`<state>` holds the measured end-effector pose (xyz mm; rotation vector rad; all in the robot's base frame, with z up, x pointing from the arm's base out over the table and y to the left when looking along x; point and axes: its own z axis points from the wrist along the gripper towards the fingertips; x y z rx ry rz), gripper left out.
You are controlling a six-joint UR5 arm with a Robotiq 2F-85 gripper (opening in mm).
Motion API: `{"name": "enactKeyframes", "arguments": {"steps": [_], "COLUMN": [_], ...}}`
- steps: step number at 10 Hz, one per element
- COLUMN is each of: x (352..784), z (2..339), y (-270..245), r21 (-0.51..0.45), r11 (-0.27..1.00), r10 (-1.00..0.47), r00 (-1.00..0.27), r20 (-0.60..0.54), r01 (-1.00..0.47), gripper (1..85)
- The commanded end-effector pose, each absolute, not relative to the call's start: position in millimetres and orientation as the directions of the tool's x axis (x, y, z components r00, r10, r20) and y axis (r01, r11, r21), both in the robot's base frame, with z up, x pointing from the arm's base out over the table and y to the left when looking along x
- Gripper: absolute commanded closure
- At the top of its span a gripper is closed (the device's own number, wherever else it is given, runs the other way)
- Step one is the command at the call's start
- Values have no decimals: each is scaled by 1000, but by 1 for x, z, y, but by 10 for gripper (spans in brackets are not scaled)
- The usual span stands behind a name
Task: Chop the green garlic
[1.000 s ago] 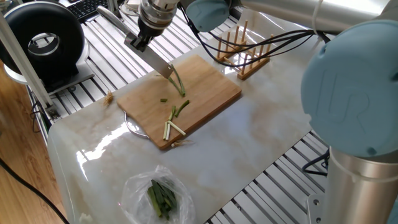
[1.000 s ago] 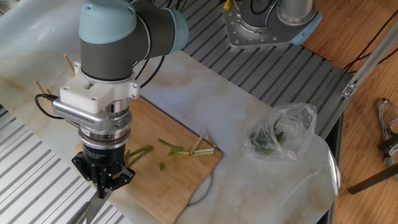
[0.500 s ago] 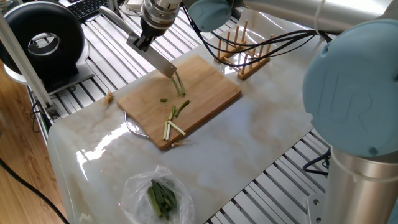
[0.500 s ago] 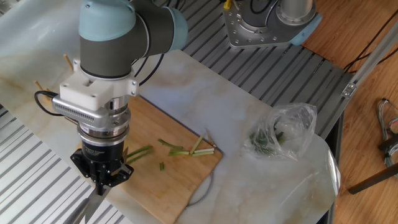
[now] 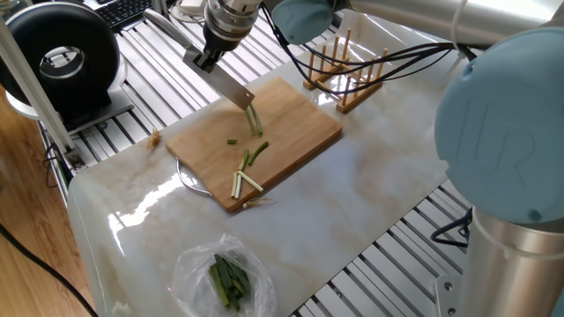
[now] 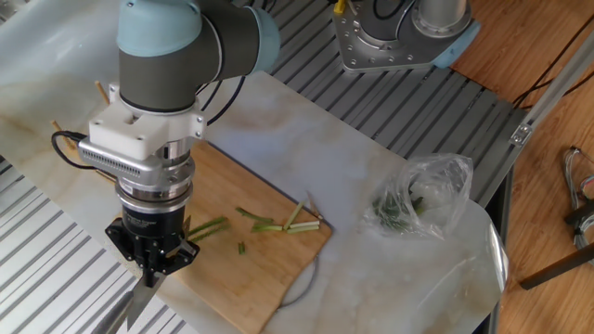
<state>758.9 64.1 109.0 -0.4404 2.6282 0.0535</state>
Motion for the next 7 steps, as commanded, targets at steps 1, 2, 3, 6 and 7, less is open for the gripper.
{"name": "enactKeyframes", "arguments": {"steps": [1,2,3,6,7], "x": [755,754,753,748,746], "z": [110,109,108,105,105], "y": [61,60,59,53,53], "r21": [-26,-28,-31,-38,-36], "r11": [949,949,949,950,951], "r10": [-290,-292,-293,-294,-293], "r00": [-841,-842,-843,-851,-853], "r20": [-457,-453,-451,-435,-431], "r01": [-313,-313,-313,-309,-308], "gripper": [843,843,843,843,843]}}
